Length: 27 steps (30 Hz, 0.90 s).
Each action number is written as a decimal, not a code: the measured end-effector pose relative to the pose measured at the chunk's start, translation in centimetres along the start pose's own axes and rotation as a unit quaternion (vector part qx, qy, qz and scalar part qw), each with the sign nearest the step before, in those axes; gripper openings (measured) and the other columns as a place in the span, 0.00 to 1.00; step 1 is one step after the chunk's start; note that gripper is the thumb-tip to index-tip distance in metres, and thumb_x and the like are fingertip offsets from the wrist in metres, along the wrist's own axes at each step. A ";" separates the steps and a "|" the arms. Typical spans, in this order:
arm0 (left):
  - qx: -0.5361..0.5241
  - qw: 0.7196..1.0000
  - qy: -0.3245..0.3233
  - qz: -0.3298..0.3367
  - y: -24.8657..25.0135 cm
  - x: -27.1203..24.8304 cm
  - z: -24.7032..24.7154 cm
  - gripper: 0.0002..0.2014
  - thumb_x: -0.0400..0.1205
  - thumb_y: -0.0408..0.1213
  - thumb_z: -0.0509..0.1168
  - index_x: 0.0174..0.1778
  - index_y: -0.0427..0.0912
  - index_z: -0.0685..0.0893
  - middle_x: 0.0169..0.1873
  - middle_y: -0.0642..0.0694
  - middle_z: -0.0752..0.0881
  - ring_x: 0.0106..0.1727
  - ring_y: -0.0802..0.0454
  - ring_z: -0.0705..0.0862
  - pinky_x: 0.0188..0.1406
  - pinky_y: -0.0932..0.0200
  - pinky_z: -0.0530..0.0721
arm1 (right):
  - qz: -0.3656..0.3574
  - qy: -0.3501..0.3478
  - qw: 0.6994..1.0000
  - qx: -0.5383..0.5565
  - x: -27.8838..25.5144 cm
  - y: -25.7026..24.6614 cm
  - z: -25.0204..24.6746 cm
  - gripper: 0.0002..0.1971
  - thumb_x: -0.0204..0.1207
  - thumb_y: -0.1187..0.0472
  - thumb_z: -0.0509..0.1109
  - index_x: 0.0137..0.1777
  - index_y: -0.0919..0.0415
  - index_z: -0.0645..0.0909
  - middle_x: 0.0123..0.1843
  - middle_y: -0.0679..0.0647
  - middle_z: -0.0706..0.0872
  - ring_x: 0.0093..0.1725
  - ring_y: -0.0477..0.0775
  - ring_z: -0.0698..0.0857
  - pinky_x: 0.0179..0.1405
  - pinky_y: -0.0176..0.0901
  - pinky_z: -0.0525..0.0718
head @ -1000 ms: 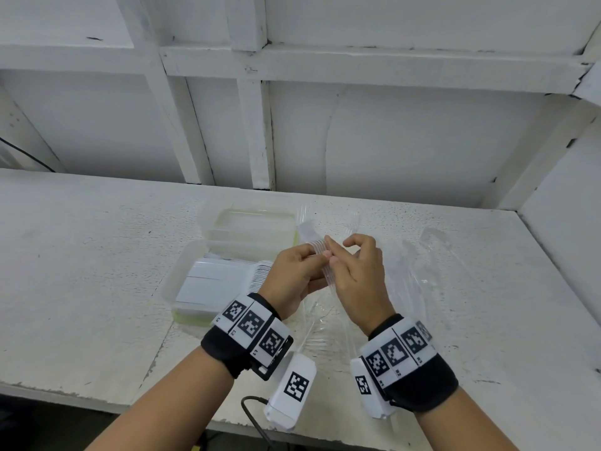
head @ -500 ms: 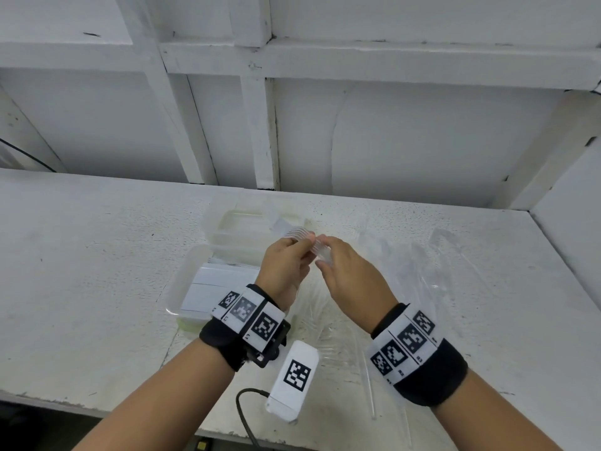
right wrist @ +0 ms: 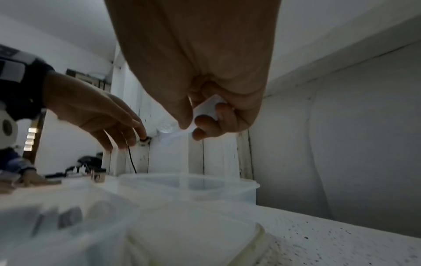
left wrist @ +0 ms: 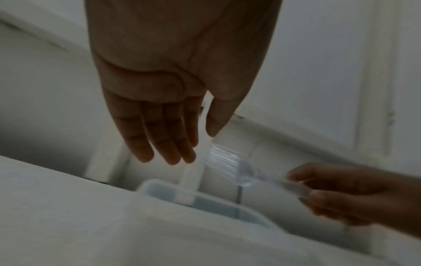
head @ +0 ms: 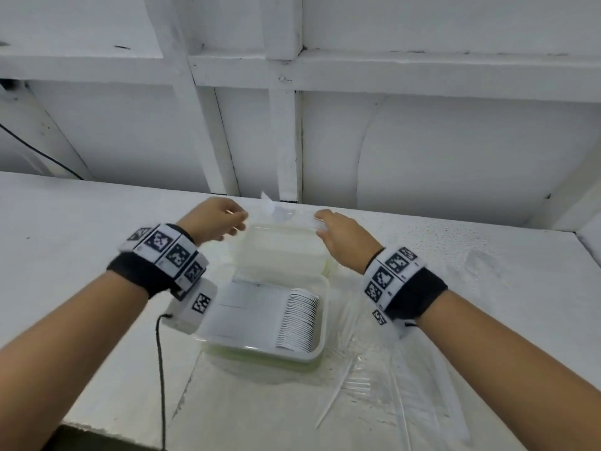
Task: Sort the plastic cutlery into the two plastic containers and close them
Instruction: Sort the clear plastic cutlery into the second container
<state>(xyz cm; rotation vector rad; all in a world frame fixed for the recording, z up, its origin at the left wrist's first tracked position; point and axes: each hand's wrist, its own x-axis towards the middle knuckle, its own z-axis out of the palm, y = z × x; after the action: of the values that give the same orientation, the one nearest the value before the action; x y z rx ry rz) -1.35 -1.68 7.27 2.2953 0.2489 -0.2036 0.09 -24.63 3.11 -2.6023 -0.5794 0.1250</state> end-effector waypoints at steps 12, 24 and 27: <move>0.089 0.989 -0.048 -0.109 -6.0 6.4 0.8 0.12 0.85 0.34 0.57 0.46 0.31 0.83 0.38 0.41 0.84 0.32 0.51 0.85 0.38 0.56 0.85 | 0.019 -0.211 0.972 -0.105 7.0 -0.9 3.9 0.19 0.84 0.60 0.57 0.74 0.62 0.65 0.70 0.64 0.75 0.66 0.63 0.76 0.60 0.46 0.74; 0.024 0.992 -0.055 -0.114 -6.5 6.9 0.8 0.11 0.85 0.32 0.57 0.39 0.35 0.81 0.23 0.45 0.86 0.18 0.60 0.83 0.25 0.66 0.85 | 0.018 -0.288 0.950 -0.122 8.9 -1.9 4.1 0.18 0.83 0.59 0.61 0.71 0.64 0.76 0.72 0.57 0.77 0.70 0.56 0.75 0.67 0.42 0.71; 0.022 0.991 -0.055 -0.117 -6.5 6.9 0.8 0.11 0.85 0.32 0.58 0.38 0.37 0.81 0.18 0.48 0.85 0.22 0.57 0.85 0.28 0.64 0.86 | 0.022 -0.292 0.952 -0.087 8.9 -2.0 4.3 0.19 0.81 0.69 0.56 0.69 0.60 0.78 0.70 0.57 0.79 0.68 0.56 0.77 0.63 0.41 0.73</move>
<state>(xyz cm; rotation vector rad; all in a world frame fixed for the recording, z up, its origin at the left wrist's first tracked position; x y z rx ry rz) 3.71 2.80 0.52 2.2866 0.4615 -0.4590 6.60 -17.48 0.35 -2.7386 -0.7573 0.9183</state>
